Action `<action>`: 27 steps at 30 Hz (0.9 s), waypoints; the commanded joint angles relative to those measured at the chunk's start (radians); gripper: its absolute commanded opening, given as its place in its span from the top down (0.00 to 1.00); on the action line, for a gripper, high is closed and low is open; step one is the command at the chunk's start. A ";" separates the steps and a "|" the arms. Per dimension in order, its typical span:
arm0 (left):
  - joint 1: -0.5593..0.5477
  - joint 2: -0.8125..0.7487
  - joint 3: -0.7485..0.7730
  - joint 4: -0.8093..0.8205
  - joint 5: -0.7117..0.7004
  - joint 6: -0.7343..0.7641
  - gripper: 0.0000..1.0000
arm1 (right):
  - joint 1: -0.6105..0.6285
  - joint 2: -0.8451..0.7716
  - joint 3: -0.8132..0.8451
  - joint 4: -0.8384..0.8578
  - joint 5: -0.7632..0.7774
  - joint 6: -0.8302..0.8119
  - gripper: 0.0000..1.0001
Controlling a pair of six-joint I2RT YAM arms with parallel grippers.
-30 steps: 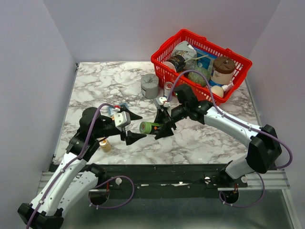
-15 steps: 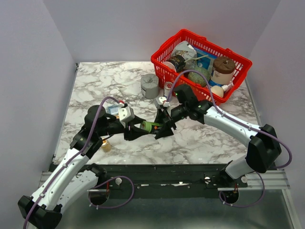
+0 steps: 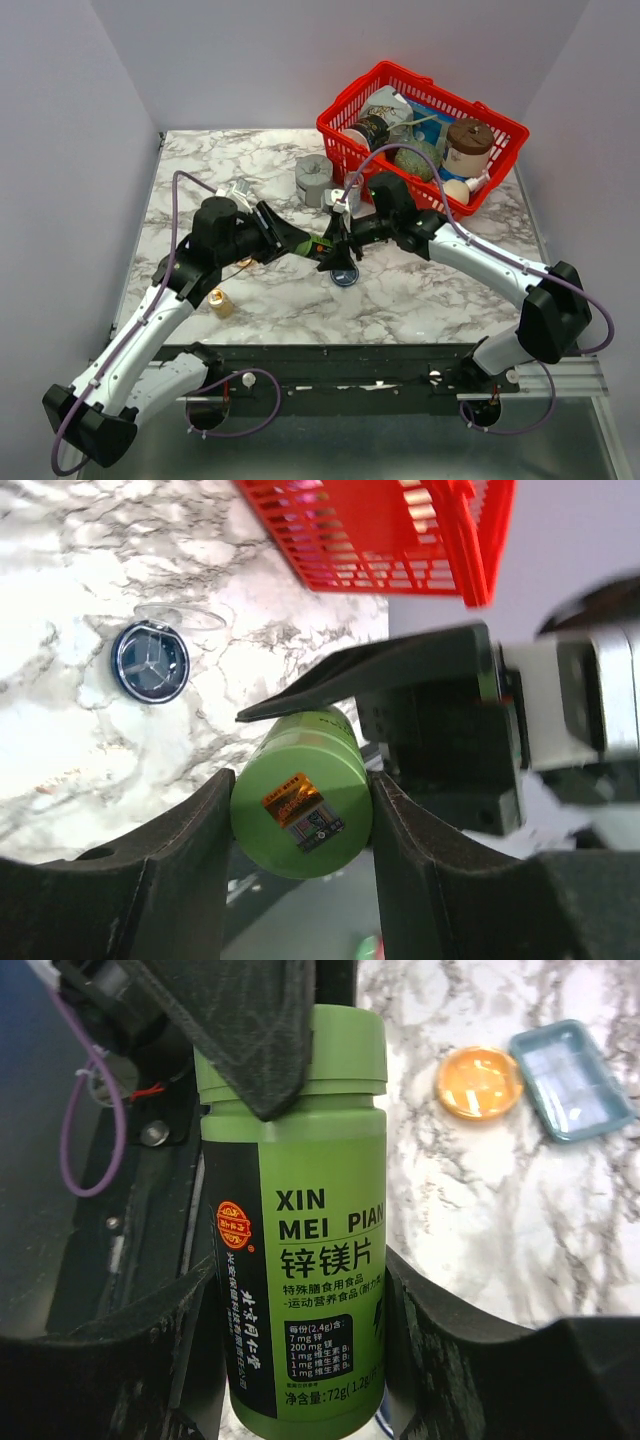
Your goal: Sort the pills into containers
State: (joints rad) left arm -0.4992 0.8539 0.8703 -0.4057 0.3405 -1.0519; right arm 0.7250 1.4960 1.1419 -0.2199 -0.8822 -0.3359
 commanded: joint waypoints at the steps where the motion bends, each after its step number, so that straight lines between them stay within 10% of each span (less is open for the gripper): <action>1: -0.019 0.042 0.111 -0.073 -0.023 -0.264 0.94 | 0.002 -0.002 -0.011 0.083 0.101 0.038 0.90; 9: -0.007 -0.038 0.012 0.186 0.144 -0.085 0.01 | 0.002 -0.008 -0.014 0.085 0.065 0.040 0.90; 15: 0.024 -0.113 0.012 0.096 0.176 0.162 0.01 | 0.002 -0.014 -0.014 0.085 0.034 0.044 0.90; 27: 0.030 -0.220 0.072 -0.268 0.316 1.182 0.01 | -0.001 -0.025 -0.021 0.042 -0.214 -0.034 0.90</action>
State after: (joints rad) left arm -0.4728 0.6804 0.9241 -0.5941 0.5358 -0.2714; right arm 0.7200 1.4940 1.1255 -0.1677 -0.9485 -0.3172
